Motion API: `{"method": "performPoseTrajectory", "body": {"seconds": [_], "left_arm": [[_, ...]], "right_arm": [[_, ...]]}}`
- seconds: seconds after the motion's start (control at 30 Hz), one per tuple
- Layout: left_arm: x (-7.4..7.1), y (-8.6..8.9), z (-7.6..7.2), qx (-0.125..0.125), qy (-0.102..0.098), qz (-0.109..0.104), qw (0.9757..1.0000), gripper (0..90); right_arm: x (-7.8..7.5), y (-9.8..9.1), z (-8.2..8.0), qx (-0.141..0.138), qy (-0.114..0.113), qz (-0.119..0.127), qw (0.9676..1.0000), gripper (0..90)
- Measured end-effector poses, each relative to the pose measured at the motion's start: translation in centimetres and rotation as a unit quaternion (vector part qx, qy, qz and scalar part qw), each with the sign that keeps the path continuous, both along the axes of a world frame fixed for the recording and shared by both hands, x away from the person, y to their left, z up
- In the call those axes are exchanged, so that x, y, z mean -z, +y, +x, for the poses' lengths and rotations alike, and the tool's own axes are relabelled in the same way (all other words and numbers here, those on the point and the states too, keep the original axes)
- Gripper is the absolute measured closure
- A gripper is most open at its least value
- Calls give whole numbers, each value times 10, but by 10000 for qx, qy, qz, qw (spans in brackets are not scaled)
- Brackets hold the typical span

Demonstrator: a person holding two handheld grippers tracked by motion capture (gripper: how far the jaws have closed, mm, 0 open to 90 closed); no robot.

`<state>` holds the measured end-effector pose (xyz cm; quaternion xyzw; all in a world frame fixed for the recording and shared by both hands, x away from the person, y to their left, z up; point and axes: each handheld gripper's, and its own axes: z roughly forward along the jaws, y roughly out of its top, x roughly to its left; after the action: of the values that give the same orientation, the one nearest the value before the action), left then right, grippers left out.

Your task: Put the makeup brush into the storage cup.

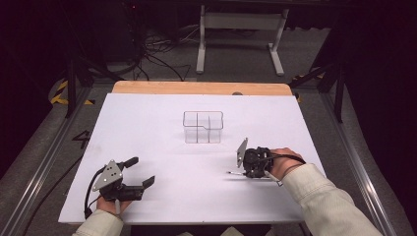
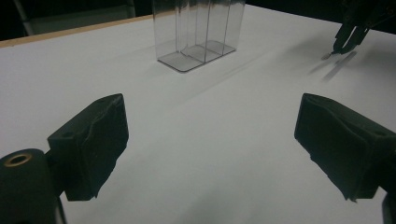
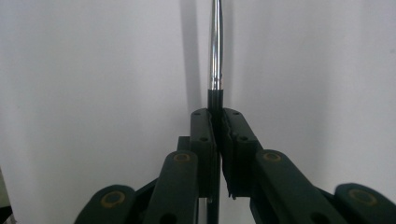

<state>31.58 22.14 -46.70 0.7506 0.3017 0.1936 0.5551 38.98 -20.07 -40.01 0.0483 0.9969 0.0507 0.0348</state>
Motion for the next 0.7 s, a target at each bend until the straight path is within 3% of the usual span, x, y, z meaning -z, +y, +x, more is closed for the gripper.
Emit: {"method": "performPoseTrajectory", "body": {"seconds": [0.33,0.5,0.7], "left_arm": [[0,0,0,1,-13,3,10000,86],[0,1,0,32,-20,-90,10000,65],[-1,1,0,111,-42,-125,9999,49]], "right_arm": [[-23,-2,-4,67,-313,529,9981,841],[-32,-4,-5,125,-472,882,9949,842],[-45,-8,-5,309,-733,1411,9868,841]]}}
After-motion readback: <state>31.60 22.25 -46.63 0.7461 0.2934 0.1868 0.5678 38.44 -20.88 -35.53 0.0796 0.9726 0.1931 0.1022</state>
